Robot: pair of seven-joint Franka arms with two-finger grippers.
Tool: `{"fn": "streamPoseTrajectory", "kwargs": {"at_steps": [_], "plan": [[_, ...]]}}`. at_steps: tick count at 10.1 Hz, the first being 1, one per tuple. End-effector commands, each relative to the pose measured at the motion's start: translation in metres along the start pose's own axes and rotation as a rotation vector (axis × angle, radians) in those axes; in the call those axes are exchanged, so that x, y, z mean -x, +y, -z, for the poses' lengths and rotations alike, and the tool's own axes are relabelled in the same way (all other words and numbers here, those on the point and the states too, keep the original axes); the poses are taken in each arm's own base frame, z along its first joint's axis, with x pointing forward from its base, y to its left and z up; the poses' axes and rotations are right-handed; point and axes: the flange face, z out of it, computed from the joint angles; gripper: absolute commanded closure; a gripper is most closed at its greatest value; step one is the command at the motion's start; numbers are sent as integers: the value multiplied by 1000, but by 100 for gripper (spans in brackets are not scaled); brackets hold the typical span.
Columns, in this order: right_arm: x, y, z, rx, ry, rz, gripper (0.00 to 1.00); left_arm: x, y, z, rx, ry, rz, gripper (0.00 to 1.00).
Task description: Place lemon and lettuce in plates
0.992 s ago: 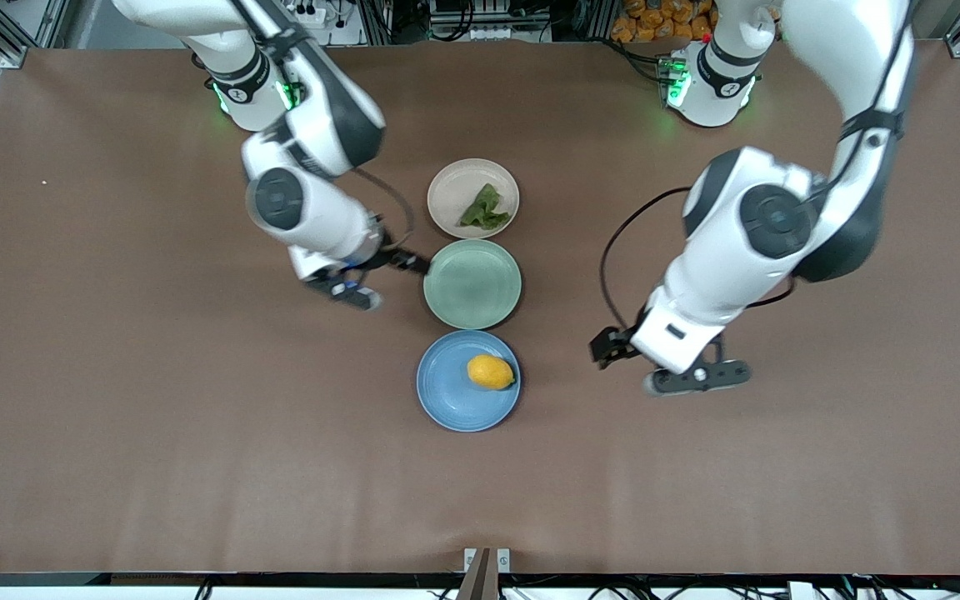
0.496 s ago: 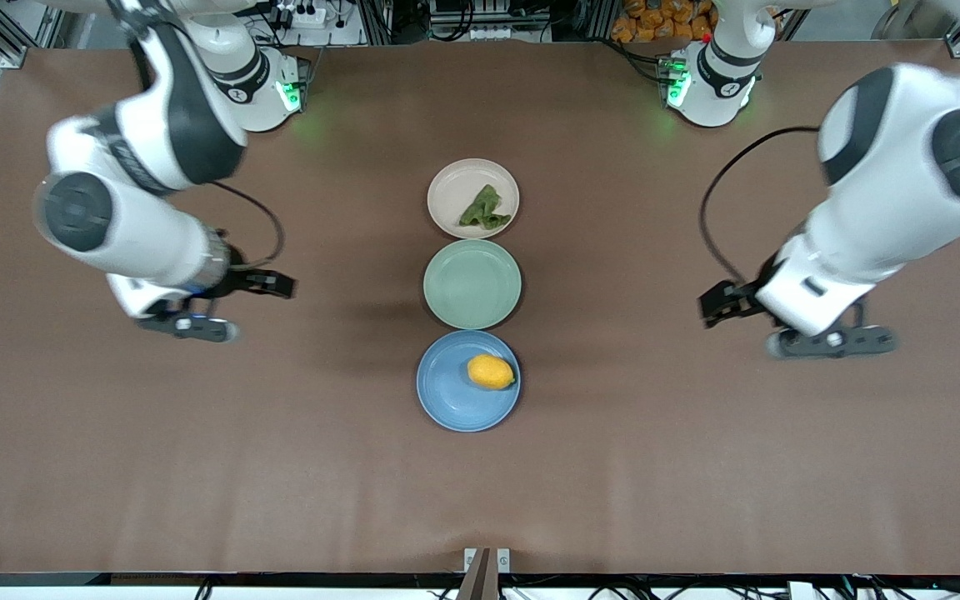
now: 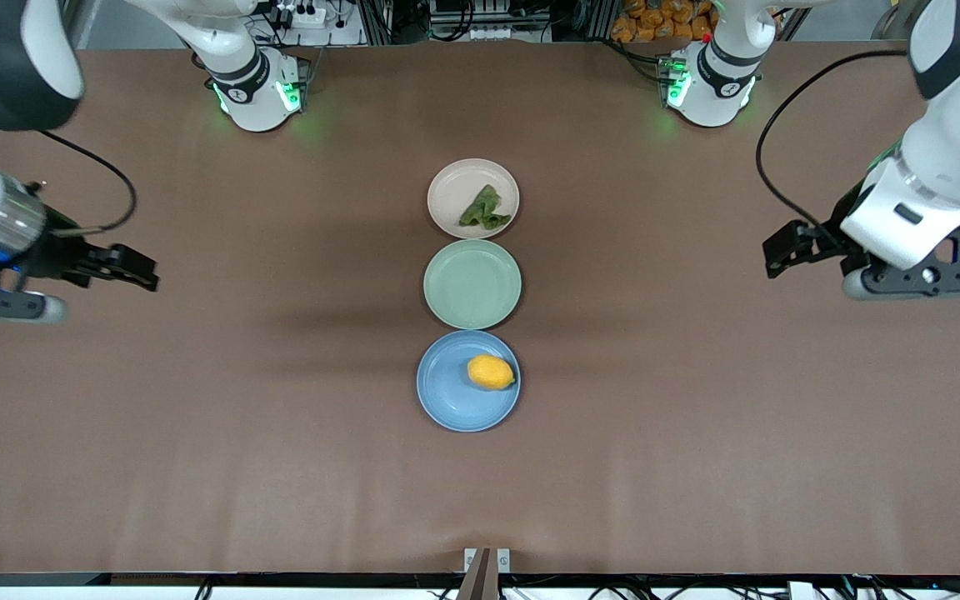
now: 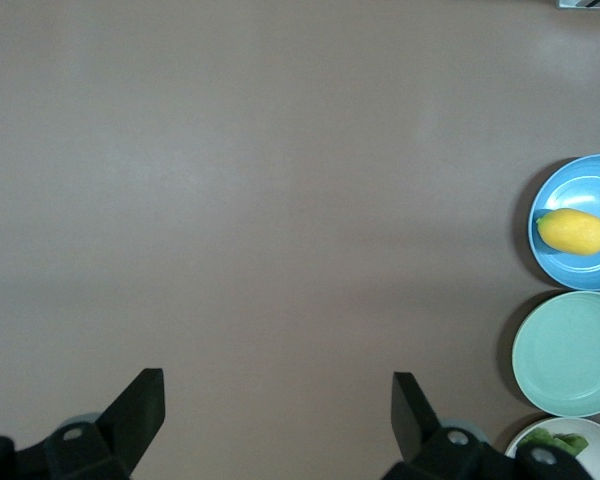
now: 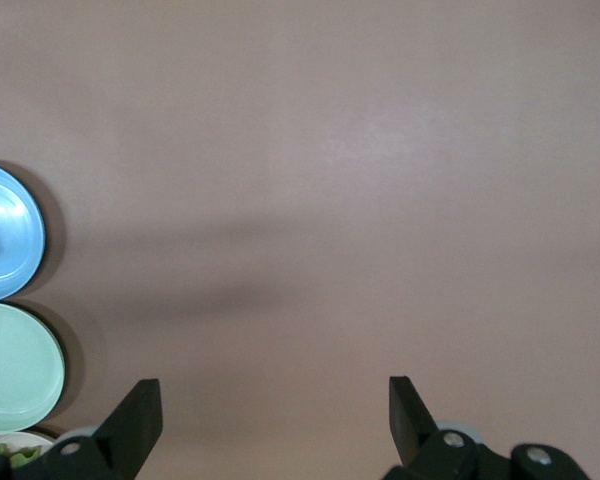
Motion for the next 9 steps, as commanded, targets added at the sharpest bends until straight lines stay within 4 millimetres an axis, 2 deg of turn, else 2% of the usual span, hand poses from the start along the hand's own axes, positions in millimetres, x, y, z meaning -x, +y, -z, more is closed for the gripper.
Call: {"fn": "streamPoseTrajectory", "kwargs": {"at_steps": [1,3,4,7,8,9], "plan": [[17,8,31,15,13,-3,0,25,-12,13,-27,8,-67,0],[26,9,48,19,33,-5,0,37,-12,21,-32,16,-72,0],[26,11,48,19,34,-6,0,37,-27,17,-35,7,-50,0],[25,9,42,20,27,2,0,43,-35,23,-42,11,-89,0],[26,10,37,22,18,1,0,43,-51,24,-44,2,-81,0],[26,11,34,23,10,-1,0,45,-52,26,-43,0,-81,0]]}}
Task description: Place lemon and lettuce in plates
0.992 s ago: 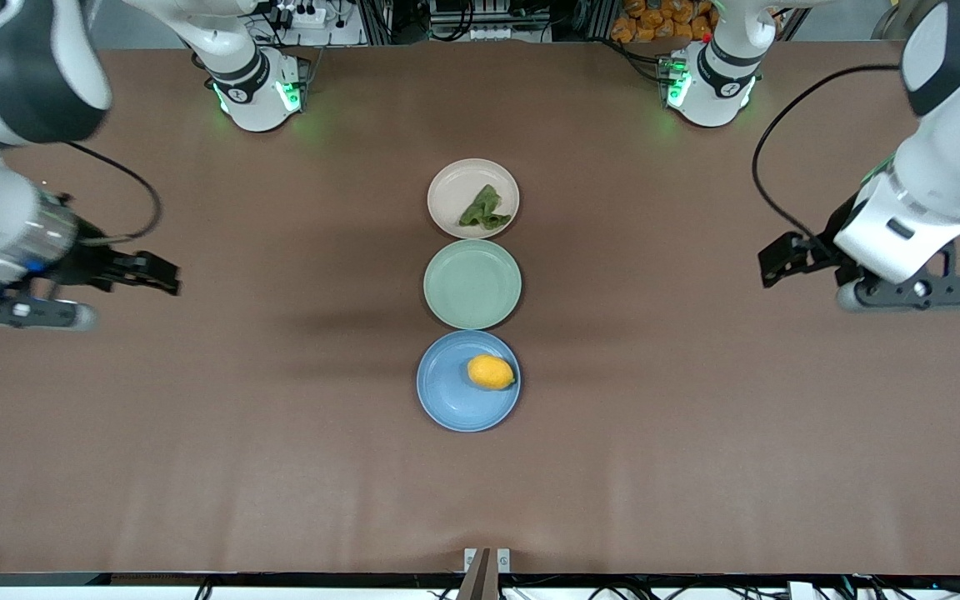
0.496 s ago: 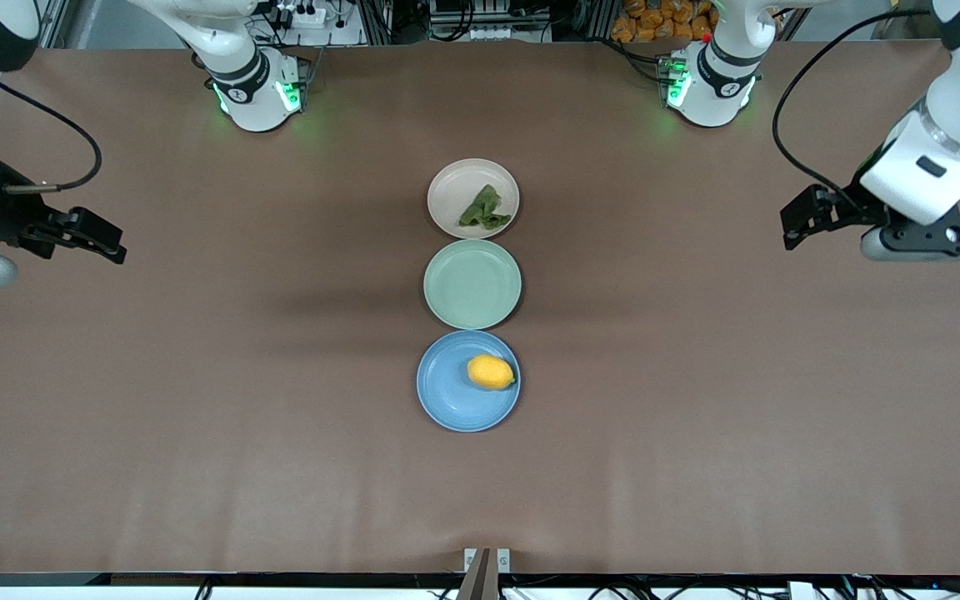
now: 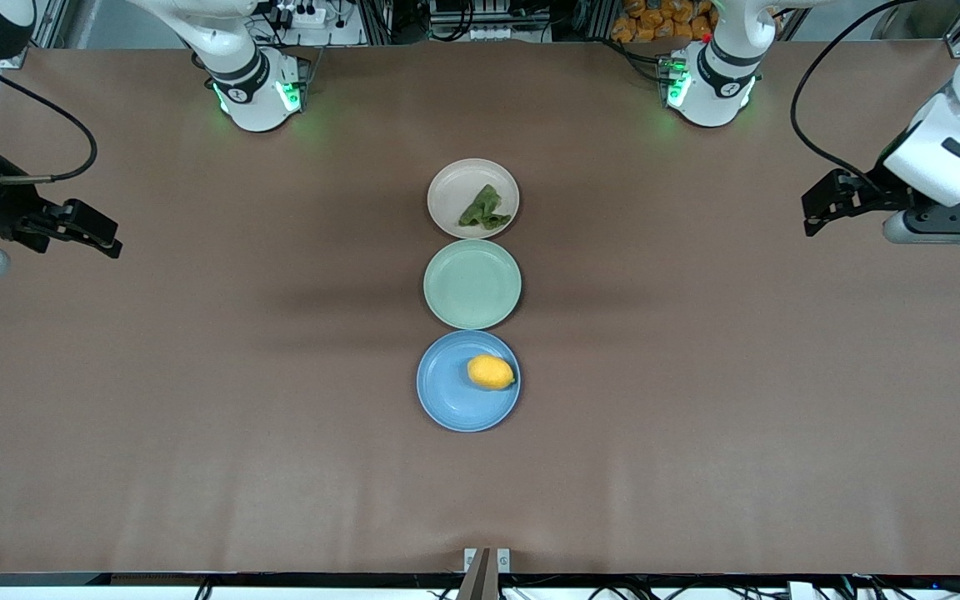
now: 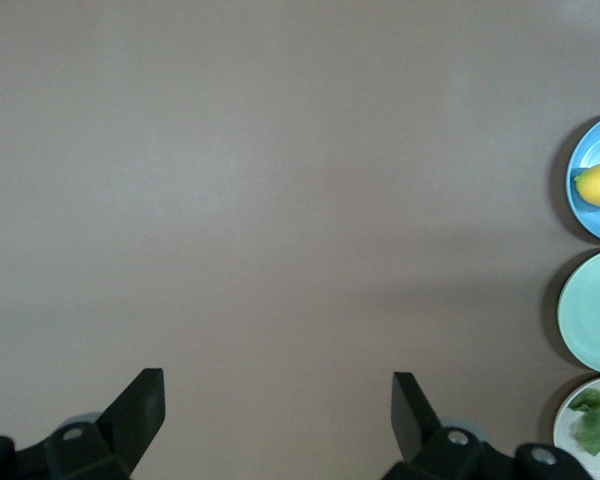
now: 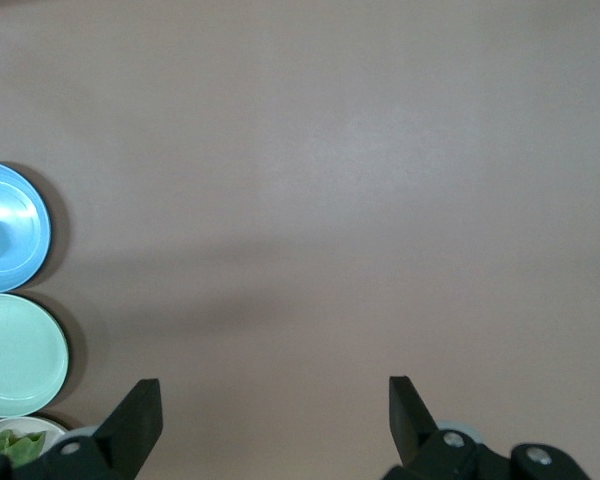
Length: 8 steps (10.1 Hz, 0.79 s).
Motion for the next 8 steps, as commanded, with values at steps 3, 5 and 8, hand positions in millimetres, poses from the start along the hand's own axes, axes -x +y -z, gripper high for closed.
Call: {"fn": "streamPoseTrajectory", "kwargs": {"at_steps": [3,5,8], "plan": [[7,3,-13,17,-39,12,0,11,-17,5,-10,-5,0,0],[11,4,-14,20,-45,41,0,12,-15,9,-10,2,0,0],[10,10,-16,20,-46,57,0,13,-10,15,0,12,1,0]]}}
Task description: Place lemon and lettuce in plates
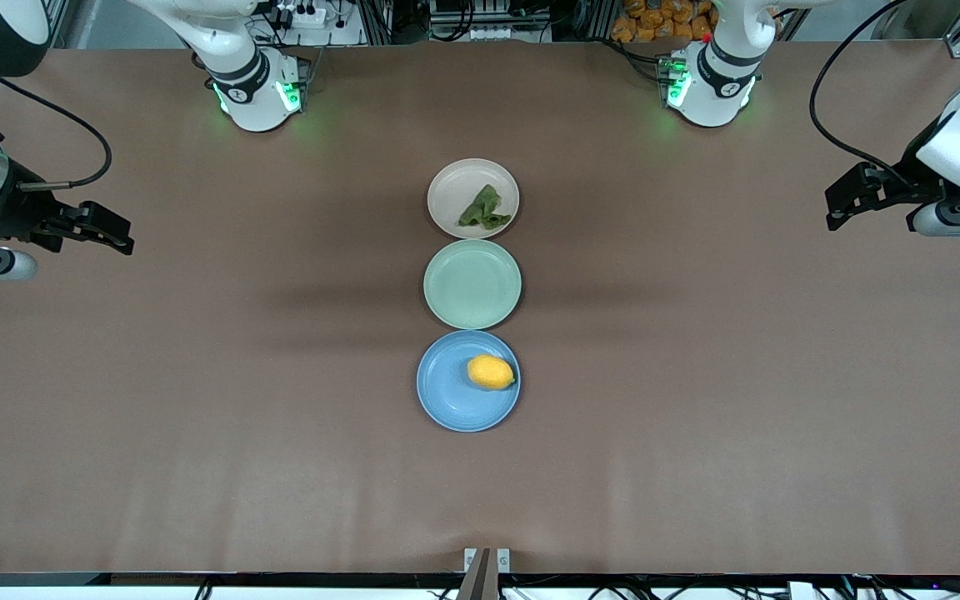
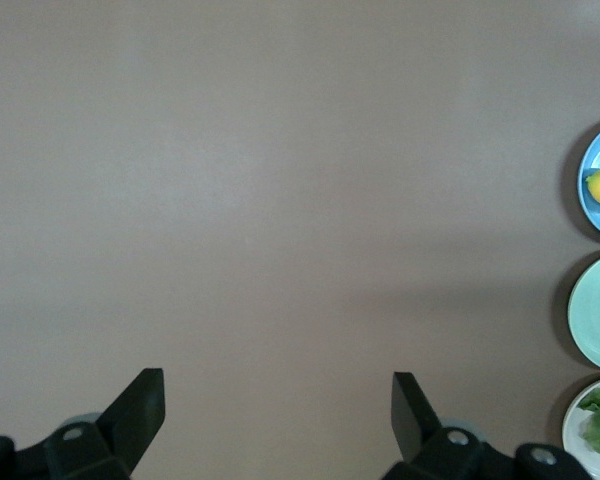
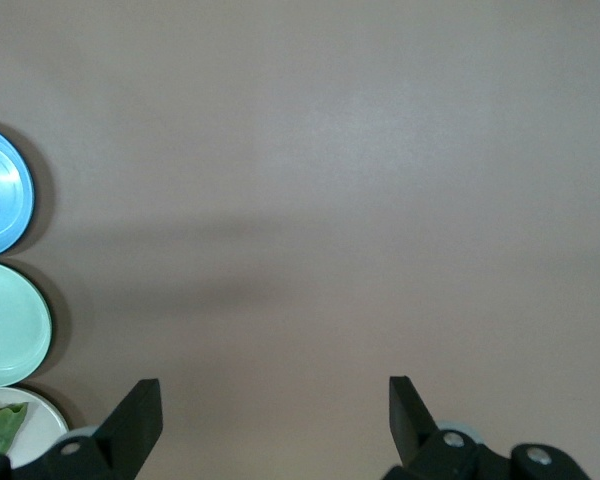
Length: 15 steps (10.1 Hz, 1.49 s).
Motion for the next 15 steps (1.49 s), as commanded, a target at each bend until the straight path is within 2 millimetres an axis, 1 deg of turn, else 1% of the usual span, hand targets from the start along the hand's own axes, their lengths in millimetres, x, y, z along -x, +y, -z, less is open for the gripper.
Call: {"fn": "streamPoseTrajectory", "kwargs": {"at_steps": [1,4,6,9,11,15], "plan": [[7,9,-1,13,2,7,0,8,1,9,5,7,-12,0],[9,6,-2,15,2,10,0,8,2,8,8,3,-22,0],[9,1,-2,22,2,7,0,8,4,8,44,0,-13,0],[7,9,-2,25,8,-1,0,8,3,6,44,-3,-13,0],[6,5,-2,25,8,5,0,6,2,2,42,-11,-13,0],[6,5,-2,25,8,5,0,6,1,1,33,-12,-12,0]]}}
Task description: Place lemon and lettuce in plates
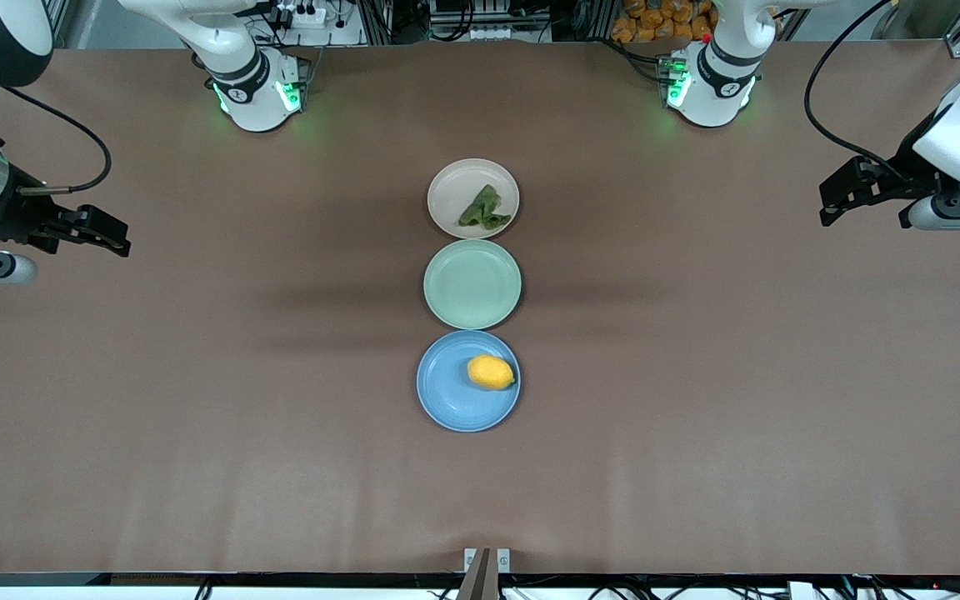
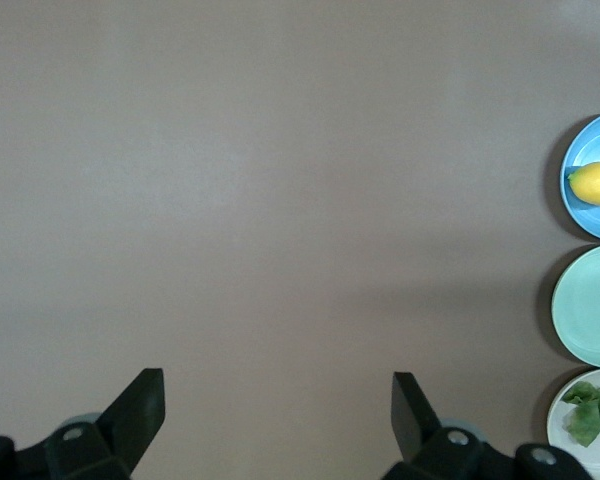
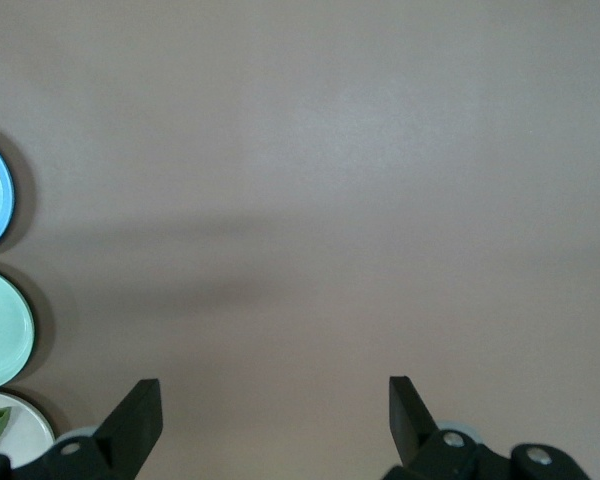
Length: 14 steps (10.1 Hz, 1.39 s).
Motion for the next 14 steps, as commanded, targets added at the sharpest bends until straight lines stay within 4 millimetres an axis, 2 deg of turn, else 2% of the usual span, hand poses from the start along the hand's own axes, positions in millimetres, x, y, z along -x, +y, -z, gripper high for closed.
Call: {"fn": "streamPoseTrajectory", "kwargs": {"at_steps": [1,14], "plan": [[7,0,4,7,14,10,0,4,-1,1,9,-8,-12,0],[4,2,3,-13,13,4,0,2,-3,-2,6,-13,-12,0]]}}
